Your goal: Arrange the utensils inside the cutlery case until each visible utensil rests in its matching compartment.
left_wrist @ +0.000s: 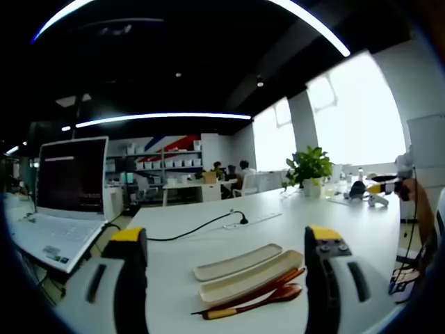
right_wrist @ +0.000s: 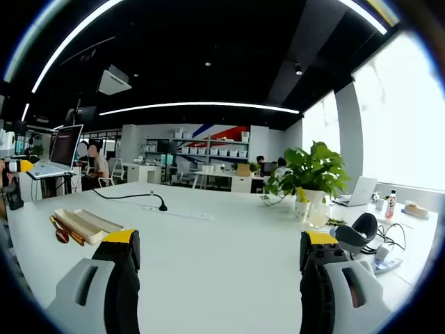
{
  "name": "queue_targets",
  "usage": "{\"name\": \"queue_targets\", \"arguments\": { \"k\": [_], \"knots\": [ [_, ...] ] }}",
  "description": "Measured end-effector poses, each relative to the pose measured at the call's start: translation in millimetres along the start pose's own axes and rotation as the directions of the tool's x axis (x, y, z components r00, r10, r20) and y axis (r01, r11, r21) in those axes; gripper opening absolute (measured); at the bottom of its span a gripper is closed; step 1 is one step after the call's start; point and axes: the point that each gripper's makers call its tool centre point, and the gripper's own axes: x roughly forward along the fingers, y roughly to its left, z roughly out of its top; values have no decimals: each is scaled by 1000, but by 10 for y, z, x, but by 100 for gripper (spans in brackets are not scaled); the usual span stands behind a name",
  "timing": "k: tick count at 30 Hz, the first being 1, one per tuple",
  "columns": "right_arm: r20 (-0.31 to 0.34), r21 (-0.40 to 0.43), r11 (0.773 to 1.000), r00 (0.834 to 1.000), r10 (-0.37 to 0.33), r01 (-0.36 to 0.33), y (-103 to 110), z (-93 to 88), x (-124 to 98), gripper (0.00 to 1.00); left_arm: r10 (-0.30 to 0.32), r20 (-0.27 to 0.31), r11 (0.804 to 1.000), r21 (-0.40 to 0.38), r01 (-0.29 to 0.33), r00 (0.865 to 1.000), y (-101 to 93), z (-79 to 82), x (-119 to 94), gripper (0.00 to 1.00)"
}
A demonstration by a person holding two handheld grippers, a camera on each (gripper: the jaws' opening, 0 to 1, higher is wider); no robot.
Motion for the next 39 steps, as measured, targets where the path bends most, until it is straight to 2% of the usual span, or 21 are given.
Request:
{"name": "queue_targets", "arguments": {
  "k": [11,22,27,32,33,39],
  "knots": [
    [-3,-1,1000,1000,-8,8,-22,-7,-10,100,-3,4,1000,-10,3,1000,-7,8,-2,98],
    [11,-6,1000,1000,19,-19,72,43,-45,100,-6,8,1000,-28,6,1000,-27,7,-63,98],
    [52,-48,998,998,48,-45,175,189,-53,100,-27,9,999,-39,27,1000,-72,27,-101,98],
    [73,-47,995,993,91,-88,258,297,-38,100,-24,15,999,-34,25,1000,-65,50,-97,98],
    [97,-58,994,991,95,-90,261,366,-39,100,-22,12,999,-37,22,1000,-62,41,-95,98],
    [109,-89,990,987,115,-106,277,438,-13,100,-27,12,999,-36,28,1000,-103,48,-107,98]
  ]
}}
